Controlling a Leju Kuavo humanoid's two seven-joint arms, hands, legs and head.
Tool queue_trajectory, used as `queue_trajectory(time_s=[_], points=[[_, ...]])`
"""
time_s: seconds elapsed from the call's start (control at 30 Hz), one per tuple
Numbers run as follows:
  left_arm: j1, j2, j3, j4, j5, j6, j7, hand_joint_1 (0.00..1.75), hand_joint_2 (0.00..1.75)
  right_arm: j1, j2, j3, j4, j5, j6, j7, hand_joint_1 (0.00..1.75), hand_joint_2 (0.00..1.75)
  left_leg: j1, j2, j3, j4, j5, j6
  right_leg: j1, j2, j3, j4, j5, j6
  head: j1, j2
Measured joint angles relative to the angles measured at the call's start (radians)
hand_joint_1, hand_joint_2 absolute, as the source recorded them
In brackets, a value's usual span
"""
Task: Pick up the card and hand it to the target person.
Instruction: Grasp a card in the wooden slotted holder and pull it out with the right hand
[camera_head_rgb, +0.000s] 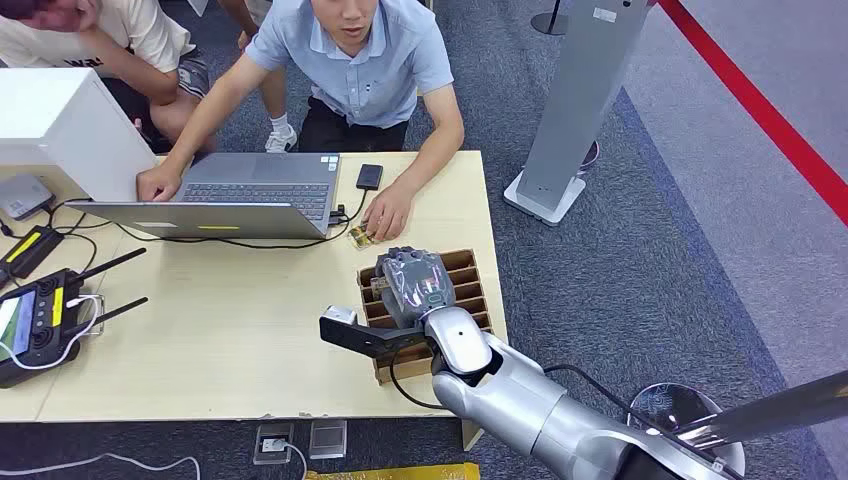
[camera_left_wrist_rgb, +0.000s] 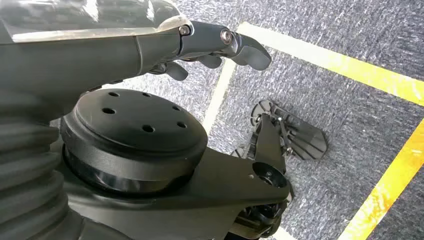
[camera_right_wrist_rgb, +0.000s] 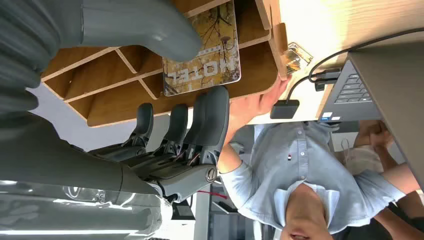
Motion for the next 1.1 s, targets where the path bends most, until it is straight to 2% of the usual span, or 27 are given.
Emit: queue_trajectory(time_s=[1.0,1.03,1.1], points=[[-0.002,0.000,0.000,0.001,-0.002,0.000,0.005,0.00,1.75,0.000,0.006,0.001,0.049,-0.013,0.000,0.000,0.98,1.75,0.000,0.000,0.001,0.000,0.000,0.000,0.000,0.000,0.001,0.000,0.000,0.000,0.000,0.000],[-0.002,0.000,0.000,0.001,-0.003,0.000,0.005,0.00,1.75,-0.001,0.006,0.000,0.051,-0.015,0.000,0.000,1.05,1.75,0.000,0.000,0.001,0.000,0.000,0.000,0.000,0.000,0.001,0.000,0.000,0.000,0.000,0.000],[-0.001,0.000,0.000,0.001,-0.003,0.000,0.005,0.00,1.75,-0.001,0.007,0.000,0.053,-0.018,-0.002,0.001,1.31,1.75,0.000,0.000,0.001,0.000,0.000,0.000,0.000,0.000,0.001,0.000,0.000,0.000,0.000,0.000]])
